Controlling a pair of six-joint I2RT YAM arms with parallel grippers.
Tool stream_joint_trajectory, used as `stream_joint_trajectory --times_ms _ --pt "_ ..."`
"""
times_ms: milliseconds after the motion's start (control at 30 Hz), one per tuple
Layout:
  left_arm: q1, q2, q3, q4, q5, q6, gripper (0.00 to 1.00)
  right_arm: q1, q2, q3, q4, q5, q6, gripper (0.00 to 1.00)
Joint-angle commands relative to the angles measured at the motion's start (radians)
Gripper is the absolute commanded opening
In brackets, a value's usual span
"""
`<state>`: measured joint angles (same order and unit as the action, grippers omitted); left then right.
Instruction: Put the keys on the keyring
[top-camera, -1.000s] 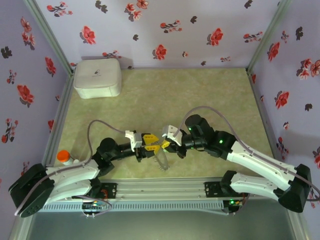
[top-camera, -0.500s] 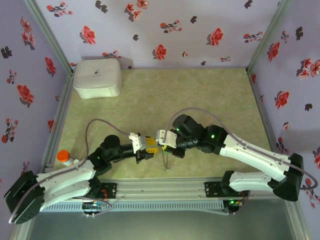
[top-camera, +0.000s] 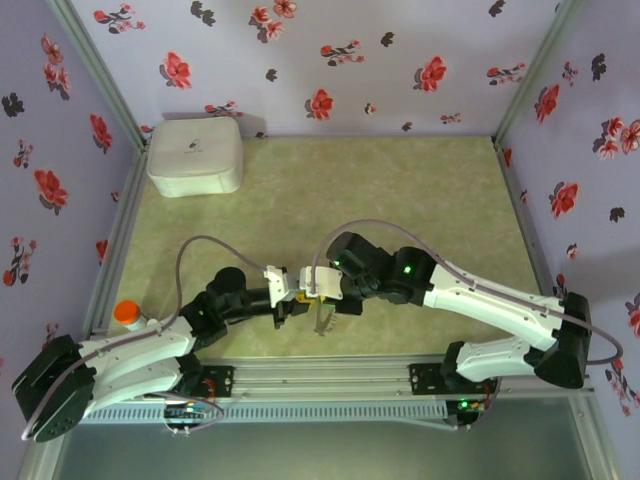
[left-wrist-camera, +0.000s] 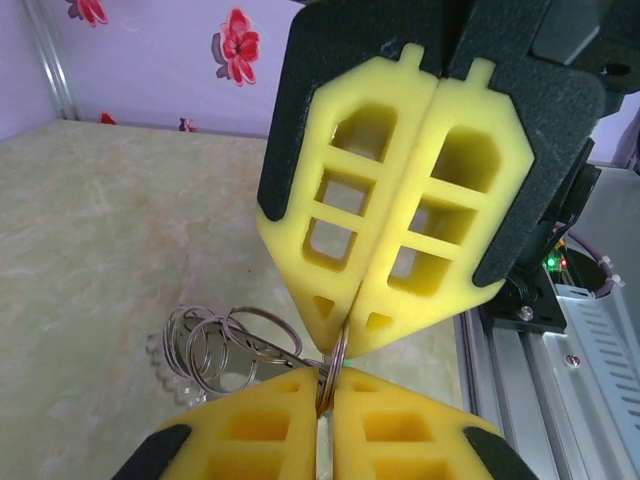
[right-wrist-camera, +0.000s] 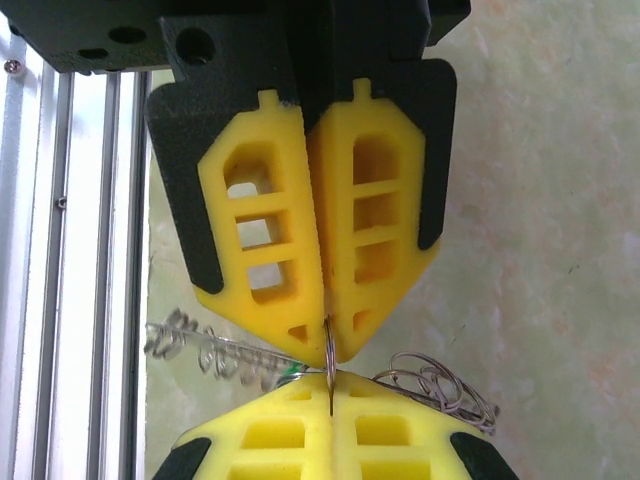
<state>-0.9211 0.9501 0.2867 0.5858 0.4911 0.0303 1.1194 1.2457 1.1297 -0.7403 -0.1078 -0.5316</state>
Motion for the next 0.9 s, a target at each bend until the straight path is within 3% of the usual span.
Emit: stream_joint_trajectory --times_ms 0,133,233,400,500,733,867 --pt "-0.004 -0.005 0.036 0.034 0.025 -0.001 0.09 0.017 0.006 0.031 -0.017 0.007 -0.022 0.0" --pt "-0.004 -0.002 0.037 0.035 0.028 -0.002 0.0 0.019 0.003 0.029 -0.011 -0.009 -0.015 0.0" --pt "-0.004 -0.002 0.032 0.055 0.03 -0.003 0.0 0.006 -0.028 0.004 0.045 -0.025 0.069 0.01" --pt "-0.004 0.006 0.018 0.147 0.028 -0.024 0.0 -0.097 -0.142 -0.11 0.185 -0.179 0.181 0.25" --pt "-0.004 0.021 -0.013 0.203 0.028 -0.038 0.0 -0.148 -0.207 -0.186 0.271 -0.265 0.239 0.3" --pt "-0.004 0.056 -0.04 0.344 0.028 -0.105 0.0 -0.165 -0.254 -0.285 0.364 -0.313 0.275 0.31" --pt "-0.004 0.065 -0.049 0.388 0.029 -0.135 0.0 -0.166 -0.256 -0.307 0.387 -0.308 0.28 0.27"
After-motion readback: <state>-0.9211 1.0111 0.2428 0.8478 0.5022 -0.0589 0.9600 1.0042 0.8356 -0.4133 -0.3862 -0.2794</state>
